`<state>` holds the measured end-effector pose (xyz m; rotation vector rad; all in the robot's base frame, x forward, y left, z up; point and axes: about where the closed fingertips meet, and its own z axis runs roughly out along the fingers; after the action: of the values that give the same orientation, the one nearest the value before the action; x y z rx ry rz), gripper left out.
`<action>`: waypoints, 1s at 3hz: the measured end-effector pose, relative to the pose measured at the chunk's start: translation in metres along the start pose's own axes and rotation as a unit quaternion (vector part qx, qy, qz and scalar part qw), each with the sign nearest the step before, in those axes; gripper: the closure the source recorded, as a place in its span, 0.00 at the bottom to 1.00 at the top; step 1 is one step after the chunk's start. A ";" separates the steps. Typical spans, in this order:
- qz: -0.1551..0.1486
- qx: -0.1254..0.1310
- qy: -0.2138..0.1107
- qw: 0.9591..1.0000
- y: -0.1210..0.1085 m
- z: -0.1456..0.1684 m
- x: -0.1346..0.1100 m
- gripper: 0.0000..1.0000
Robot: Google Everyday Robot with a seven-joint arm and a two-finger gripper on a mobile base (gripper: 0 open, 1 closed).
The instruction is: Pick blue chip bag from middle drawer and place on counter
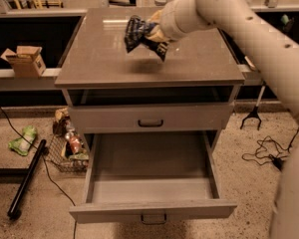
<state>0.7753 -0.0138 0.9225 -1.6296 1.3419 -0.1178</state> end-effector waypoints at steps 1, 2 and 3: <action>0.021 -0.002 0.003 1.000 -0.009 0.026 0.010 0.59; 0.037 -0.008 0.008 0.999 -0.011 0.041 0.019 0.36; 0.047 -0.012 0.011 0.999 -0.012 0.048 0.026 0.12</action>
Offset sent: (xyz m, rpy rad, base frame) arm 0.0577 0.0048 -0.0299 0.0403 0.0868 -0.0690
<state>0.8230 -0.0066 0.8937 -1.5849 1.4394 -0.0633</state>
